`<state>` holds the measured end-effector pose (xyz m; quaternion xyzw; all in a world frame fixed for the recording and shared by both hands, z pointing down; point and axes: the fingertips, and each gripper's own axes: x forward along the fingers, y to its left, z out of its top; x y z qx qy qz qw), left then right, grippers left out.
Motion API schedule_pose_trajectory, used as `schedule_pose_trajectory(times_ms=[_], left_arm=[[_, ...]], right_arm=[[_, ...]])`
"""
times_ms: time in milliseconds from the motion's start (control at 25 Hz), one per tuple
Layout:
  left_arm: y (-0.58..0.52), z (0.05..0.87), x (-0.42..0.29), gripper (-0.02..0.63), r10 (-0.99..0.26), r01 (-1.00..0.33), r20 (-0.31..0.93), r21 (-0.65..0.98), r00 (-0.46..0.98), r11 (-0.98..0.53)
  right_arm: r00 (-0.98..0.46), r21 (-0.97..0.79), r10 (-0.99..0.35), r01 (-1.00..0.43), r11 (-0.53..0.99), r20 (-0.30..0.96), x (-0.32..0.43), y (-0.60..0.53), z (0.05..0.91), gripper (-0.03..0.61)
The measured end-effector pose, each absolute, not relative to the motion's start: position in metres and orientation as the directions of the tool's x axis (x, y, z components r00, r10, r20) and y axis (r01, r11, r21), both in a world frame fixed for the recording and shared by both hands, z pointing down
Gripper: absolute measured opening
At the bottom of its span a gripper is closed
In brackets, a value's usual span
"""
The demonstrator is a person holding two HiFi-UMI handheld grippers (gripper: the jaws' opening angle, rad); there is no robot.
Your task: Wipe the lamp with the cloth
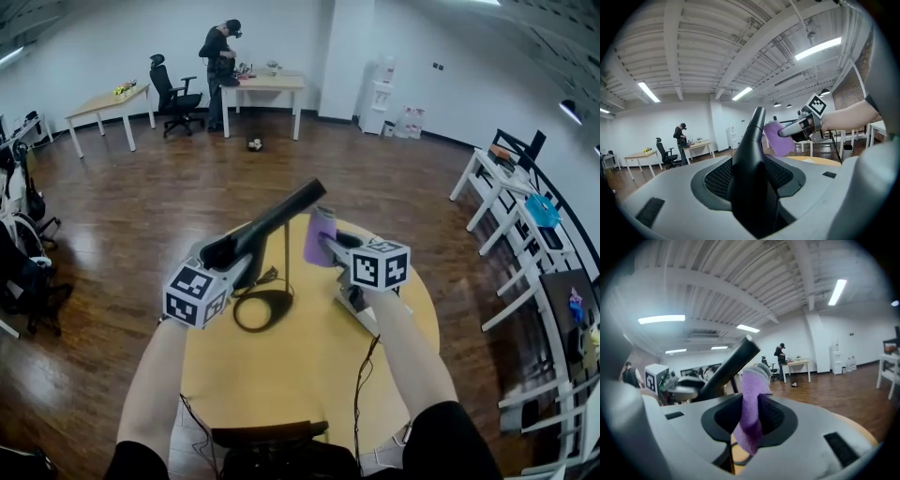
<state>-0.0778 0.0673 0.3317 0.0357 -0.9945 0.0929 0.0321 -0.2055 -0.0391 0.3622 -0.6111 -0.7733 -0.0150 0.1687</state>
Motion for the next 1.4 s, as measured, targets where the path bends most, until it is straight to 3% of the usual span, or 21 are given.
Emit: schedule_pose_trajectory(times_ms=[200,280,400,520,720,960,1080,1280,1400], left_arm=[[0.070,0.331,-0.075,0.207,-0.064,-0.075,0.064,-0.189,-0.996,0.979],[0.071,0.332,-0.074,0.207,-0.063,-0.074,0.064,-0.185,-0.996,0.980],[0.066,0.334,-0.077,0.207,-0.060,-0.070,0.062,-0.187,-0.996,0.980],[0.065,0.334,-0.079,0.206,-0.061,-0.071,0.058,-0.186,-0.996,0.980],[0.067,0.336,-0.078,0.206,-0.064,-0.074,0.060,-0.183,-0.996,0.980],[0.064,0.336,-0.077,0.204,-0.066,-0.074,0.051,-0.176,-0.996,0.981],[0.061,0.335,-0.077,0.204,-0.063,-0.071,0.049,-0.181,-0.997,0.981],[0.066,0.336,-0.070,0.204,-0.061,-0.069,0.044,-0.190,-0.997,0.979],[0.067,0.336,-0.066,0.202,-0.065,-0.071,0.039,-0.182,-0.997,0.981]], right_arm=[[-0.260,-0.521,0.953,0.842,0.144,-0.157,-0.232,-0.057,0.277,0.091],[-0.321,-0.623,0.929,0.770,0.141,-0.186,-0.241,-0.057,0.272,0.091],[-0.328,-0.616,0.927,0.773,0.152,-0.182,-0.240,-0.050,0.272,0.091],[-0.357,-0.675,0.896,0.731,0.094,-0.263,-0.239,-0.047,0.275,0.091],[-0.446,-0.884,0.844,0.462,-0.067,-0.297,-0.255,-0.040,0.326,0.091],[-0.311,-0.847,0.835,0.441,-0.297,-0.455,-0.244,-0.027,0.325,0.089],[-0.220,-0.819,0.883,0.513,-0.256,-0.414,-0.231,-0.020,0.331,0.089],[-0.036,-0.706,0.987,0.703,-0.087,-0.158,-0.189,0.011,0.371,0.091],[-0.007,-0.709,0.998,0.704,-0.041,-0.064,-0.189,0.014,0.397,0.091]])
